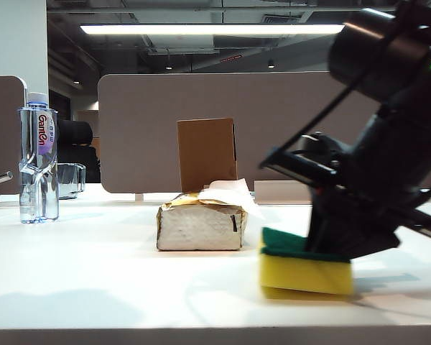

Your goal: Move the sponge from right to left to wipe the table, avoiding obstacles on the table, and finally reaching the bottle of mineral water.

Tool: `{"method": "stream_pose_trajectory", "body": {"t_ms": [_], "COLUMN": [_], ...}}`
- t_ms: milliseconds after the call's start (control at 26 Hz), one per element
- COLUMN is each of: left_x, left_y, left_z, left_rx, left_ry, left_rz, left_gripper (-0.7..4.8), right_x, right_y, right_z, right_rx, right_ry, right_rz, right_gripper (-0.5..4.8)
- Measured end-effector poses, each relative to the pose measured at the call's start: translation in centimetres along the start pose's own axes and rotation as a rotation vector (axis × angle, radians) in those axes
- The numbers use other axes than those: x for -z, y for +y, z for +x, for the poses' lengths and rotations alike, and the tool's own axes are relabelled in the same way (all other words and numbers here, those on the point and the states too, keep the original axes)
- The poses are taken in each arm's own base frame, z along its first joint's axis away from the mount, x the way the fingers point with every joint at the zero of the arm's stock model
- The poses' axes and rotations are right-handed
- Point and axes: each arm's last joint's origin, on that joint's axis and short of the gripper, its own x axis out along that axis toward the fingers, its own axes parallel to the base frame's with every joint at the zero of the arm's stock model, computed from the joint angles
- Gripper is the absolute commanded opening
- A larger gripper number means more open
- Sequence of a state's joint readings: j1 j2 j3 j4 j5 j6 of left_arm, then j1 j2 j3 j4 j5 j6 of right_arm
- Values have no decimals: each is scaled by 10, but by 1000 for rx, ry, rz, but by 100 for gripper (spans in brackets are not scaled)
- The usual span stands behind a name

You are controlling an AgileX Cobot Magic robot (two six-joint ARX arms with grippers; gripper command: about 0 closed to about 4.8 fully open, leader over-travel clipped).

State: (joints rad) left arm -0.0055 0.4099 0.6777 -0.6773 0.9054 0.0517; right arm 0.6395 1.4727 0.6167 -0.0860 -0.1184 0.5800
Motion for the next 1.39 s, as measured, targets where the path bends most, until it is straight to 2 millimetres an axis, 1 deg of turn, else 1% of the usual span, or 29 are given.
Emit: {"method": "stream_pose_trajectory", "body": {"t_ms": [38,115,577,693,1039,1078,1155,1309,1347,1386], "left_x": [0,0,2,2,2,2,2,2,2,2], "left_y": [0,-1,-2,-2,-2,-2,-2,-2,-2,-2], "left_z": [0,-1,-1,-1,-1,-1,-1,-1,-1,-1], "left_rx": [0,0,0,0,0,0,0,0,0,0], "left_ry": [0,-4,3,3,3,3,2,3,3,3], "left_rz": [1,5,-4,-4,-3,-3,-3,-3,-4,-4], "left_gripper": [400,400,400,400,400,400,400,400,400,400], "right_x": [-1,-3,-13,-14,-13,-13,-14,-16,-17,-17], "right_y": [4,21,59,65,66,66,67,70,70,71], "right_z": [2,11,33,35,36,35,35,35,35,35], "right_rx": [-5,-27,-80,-87,-92,-92,-92,-99,-102,-103], "right_ry": [6,26,53,56,59,59,62,66,68,70], "right_rz": [-3,-24,-44,-53,-44,-43,-43,-43,-43,-44], "right_gripper": [-6,-6,-6,-6,-3,31,58,68,82,113]}}
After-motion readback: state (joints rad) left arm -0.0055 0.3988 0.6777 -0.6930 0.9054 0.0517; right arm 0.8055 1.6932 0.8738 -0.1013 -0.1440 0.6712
